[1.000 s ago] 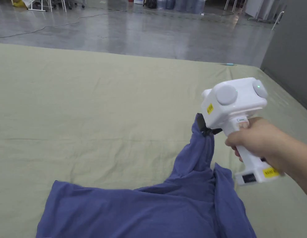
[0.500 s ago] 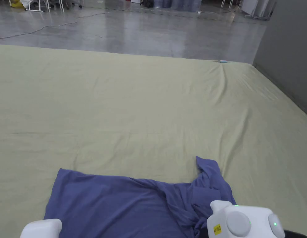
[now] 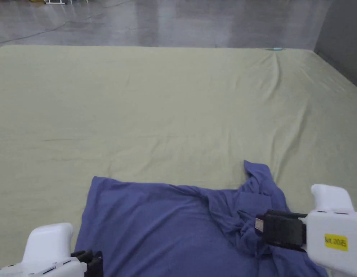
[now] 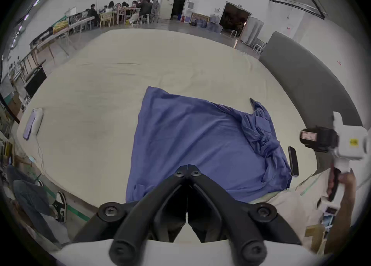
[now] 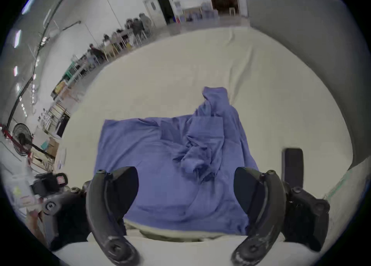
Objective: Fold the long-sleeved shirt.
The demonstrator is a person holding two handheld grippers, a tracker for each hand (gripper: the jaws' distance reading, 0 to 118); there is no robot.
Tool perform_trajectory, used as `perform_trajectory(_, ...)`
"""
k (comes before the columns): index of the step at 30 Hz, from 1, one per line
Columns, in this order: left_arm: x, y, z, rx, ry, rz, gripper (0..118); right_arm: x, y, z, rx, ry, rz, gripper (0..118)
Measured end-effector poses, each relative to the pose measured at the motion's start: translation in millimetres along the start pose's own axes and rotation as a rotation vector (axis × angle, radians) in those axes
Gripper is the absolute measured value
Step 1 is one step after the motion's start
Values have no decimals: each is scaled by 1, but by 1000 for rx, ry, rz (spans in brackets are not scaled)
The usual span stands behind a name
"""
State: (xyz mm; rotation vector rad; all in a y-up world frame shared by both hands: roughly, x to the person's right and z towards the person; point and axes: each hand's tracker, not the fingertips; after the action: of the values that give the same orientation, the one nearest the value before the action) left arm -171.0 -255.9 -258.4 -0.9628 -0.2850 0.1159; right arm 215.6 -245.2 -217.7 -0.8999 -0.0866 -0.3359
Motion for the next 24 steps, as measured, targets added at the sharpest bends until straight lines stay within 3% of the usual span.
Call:
perform_trajectory(2,-1,-8,0,-10,5,-1,0,-6,-30,6,3,-19,23,0)
perform_trajectory(4,-4,-17,-3,-26,7,9,0,-9,-55,-2,-73,-58,54,0)
perform_trajectory(6,-6,-20,-10,-46,10,43,0,-6,-63,-6,-110,15,46,0)
perform_trajectory(9,-12,-6,-25,-54,5,108,0,-15,-71,-20,-125,35,22,0)
perform_trajectory(13,-31,55,-69,-58,-91,256,12,-19,-52,-26,-116,54,1,0)
perform_trajectory(14,-37,73,-85,-55,-87,266,26,-19,-46,-28,-117,66,-12,0)
perform_trajectory(16,-47,107,-117,-79,-45,298,67,-17,-39,-29,-114,74,-23,0)
perform_trajectory(18,-60,136,-155,-108,39,284,96,-15,-33,-32,-114,77,-35,0)
perform_trajectory(23,-75,174,-244,-194,292,68,97,-2,-27,-47,-141,64,-68,0)
perform_trajectory(24,-76,175,-258,-212,309,26,90,1,-25,-48,-140,56,-63,0)
